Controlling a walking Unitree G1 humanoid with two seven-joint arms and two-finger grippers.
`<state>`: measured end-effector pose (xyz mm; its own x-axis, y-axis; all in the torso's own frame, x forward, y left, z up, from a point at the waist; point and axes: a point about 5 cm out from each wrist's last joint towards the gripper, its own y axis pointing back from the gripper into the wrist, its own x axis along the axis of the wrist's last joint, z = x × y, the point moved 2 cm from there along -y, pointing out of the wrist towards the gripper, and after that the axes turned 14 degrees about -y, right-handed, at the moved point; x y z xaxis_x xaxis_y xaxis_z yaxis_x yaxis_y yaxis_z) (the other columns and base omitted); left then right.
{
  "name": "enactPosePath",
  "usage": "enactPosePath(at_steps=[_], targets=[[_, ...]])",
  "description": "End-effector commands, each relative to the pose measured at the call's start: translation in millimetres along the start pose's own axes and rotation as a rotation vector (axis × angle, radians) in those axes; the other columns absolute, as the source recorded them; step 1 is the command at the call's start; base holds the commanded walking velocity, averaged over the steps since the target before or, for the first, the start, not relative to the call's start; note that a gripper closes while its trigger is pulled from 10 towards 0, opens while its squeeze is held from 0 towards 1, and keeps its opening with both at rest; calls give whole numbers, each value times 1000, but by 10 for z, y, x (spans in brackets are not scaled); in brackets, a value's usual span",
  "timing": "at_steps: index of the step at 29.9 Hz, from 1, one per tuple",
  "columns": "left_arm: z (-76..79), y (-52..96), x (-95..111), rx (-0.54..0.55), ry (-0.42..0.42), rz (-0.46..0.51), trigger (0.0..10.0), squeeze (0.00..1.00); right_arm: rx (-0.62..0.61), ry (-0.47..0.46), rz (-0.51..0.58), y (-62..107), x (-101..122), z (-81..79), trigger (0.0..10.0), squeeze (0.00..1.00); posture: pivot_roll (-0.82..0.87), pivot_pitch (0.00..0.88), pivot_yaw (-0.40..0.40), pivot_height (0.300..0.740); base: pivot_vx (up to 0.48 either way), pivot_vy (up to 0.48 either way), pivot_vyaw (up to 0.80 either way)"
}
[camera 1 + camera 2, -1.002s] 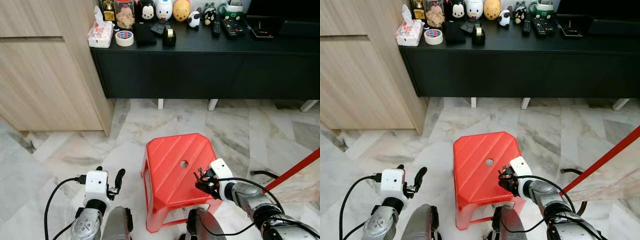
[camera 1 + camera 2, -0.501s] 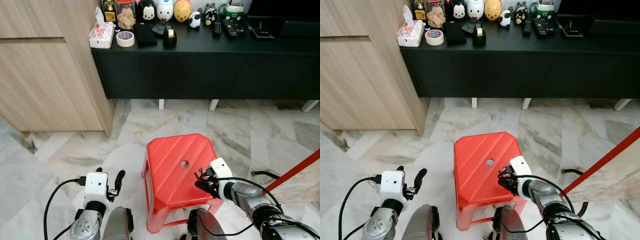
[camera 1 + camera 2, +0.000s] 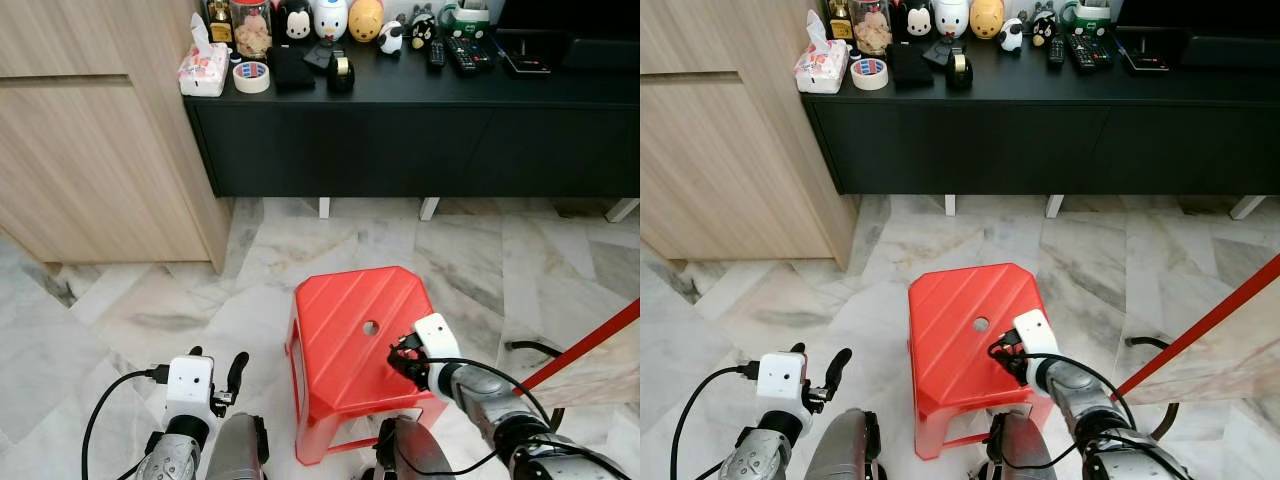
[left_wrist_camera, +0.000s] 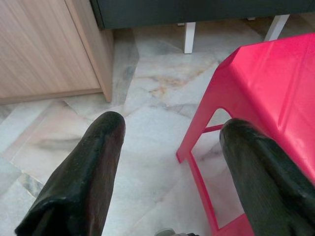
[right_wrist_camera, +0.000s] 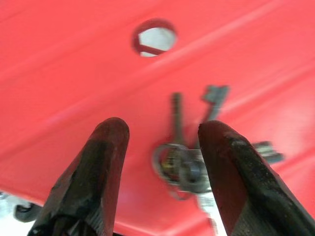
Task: Hang keys on a hook
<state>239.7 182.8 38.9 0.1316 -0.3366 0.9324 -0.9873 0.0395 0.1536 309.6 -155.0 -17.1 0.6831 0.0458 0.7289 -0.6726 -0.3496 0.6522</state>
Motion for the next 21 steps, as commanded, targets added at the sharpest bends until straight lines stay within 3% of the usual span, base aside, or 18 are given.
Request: enactPosePath(at_steps=[1, 7, 21], targets=[[-12, 42, -32, -11, -23, -22, 10000, 0, 12, -14, -18, 2, -92, -16, 10000, 0, 177, 196, -23, 629, 0, 0, 0], [-6, 48, -25, -19, -29, -23, 10000, 0, 37, -8, -37, -9, -130, -61, 10000, 0, 178, 194, -18, 629, 0, 0, 0], [-3, 50, -18, -34, -37, -26, 10000, 0, -53, -50, 16, 17, -67, 58, 10000, 0, 176, 197, -9, 629, 0, 0, 0]])
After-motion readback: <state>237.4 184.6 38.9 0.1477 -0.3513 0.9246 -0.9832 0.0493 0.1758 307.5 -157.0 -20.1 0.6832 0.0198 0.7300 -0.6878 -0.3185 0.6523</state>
